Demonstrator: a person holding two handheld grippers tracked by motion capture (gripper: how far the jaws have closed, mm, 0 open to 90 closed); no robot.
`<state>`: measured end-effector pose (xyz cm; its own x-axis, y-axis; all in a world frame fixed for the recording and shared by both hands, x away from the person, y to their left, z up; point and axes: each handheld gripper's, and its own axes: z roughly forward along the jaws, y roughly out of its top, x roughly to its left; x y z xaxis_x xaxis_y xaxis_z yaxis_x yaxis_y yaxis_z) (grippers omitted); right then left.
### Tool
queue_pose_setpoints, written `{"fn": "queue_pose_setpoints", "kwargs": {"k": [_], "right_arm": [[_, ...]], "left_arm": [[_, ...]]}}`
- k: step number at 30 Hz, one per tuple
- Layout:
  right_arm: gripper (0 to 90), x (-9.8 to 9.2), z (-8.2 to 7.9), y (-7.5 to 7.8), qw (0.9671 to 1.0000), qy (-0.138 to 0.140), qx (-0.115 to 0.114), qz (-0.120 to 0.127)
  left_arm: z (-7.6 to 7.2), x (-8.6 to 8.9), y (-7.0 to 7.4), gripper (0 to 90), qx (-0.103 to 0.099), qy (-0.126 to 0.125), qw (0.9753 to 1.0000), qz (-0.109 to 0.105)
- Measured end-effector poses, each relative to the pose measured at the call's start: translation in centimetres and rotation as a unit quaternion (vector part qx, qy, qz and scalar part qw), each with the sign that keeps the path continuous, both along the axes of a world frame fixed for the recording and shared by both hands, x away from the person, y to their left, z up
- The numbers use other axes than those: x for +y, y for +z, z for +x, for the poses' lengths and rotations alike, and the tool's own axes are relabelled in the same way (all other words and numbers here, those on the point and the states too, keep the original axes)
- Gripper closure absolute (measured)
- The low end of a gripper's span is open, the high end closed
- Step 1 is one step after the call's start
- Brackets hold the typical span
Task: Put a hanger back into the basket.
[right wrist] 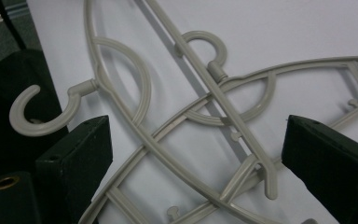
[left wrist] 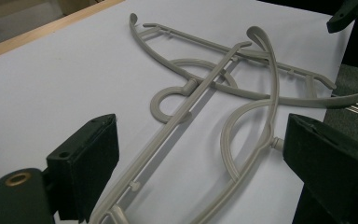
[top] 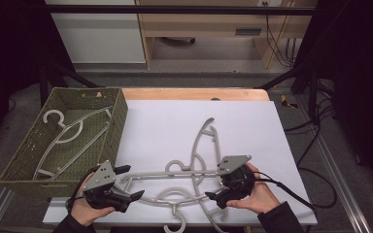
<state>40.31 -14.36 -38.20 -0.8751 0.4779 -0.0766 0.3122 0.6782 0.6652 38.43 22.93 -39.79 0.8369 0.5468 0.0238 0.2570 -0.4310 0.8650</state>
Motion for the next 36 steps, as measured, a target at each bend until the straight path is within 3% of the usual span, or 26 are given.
{"fn": "queue_pose_setpoints", "kwargs": {"k": [5, 8, 9, 10, 15, 19, 22, 28, 31, 34, 36], "right_arm": [[11.7, 1.2, 0.0, -0.1, 0.9987, 0.035, 0.012, -0.036], [14.0, 2.5, -0.2, -0.4, 0.9953, 0.064, 0.023, -0.069], [14.0, 2.5, -0.2, -0.4, 0.9953, 0.064, 0.023, -0.069], [15.8, 3.0, -0.1, -0.6, 0.9931, 0.075, 0.028, -0.086], [21.0, 4.0, 0.1, -1.0, 0.9907, 0.086, 0.033, -0.1], [26.4, 5.2, 0.4, -1.8, 0.9838, 0.113, 0.041, -0.133], [29.2, 5.6, 0.4, -2.2, 0.9813, 0.122, 0.046, -0.142], [43.0, 6.5, 0.9, -3.4, 0.9713, 0.149, 0.063, -0.175], [46.3, 6.7, 0.9, -3.8, 0.9692, 0.152, 0.069, -0.181], [52.6, 7.0, 1.1, -4.5, 0.9645, 0.165, 0.07, -0.193], [54.1, 7.1, 1.1, -4.6, 0.964, 0.166, 0.073, -0.194]], "left_arm": [[0.1, 0.0, -0.1, 10.5, 0.001, -0.002, 1.0, 0.006], [0.0, 0.0, -0.2, 10.4, 0.0, -0.007, 0.9999, 0.01], [0.1, -0.1, -0.2, 10.4, 0.001, -0.008, 0.9999, 0.012], [0.1, -0.1, -0.3, 10.4, 0.002, -0.009, 0.9999, 0.013], [0.2, -0.1, -0.6, 10.3, 0.007, -0.01, 0.9998, 0.017], [0.4, 0.0, -0.8, 10.4, 0.011, -0.009, 0.9997, 0.021], [0.4, 0.0, -0.8, 10.4, 0.012, -0.009, 0.9997, 0.021], [0.4, 0.0, -0.8, 10.5, 0.012, -0.012, 0.9996, 0.025], [0.5, 0.0, -0.9, 10.5, 0.013, -0.012, 0.9995, 0.026], [0.5, -0.1, -1.0, 10.6, 0.014, -0.015, 0.9994, 0.028], [0.5, -0.1, -1.0, 10.6, 0.014, -0.015, 0.9994, 0.029]]}}
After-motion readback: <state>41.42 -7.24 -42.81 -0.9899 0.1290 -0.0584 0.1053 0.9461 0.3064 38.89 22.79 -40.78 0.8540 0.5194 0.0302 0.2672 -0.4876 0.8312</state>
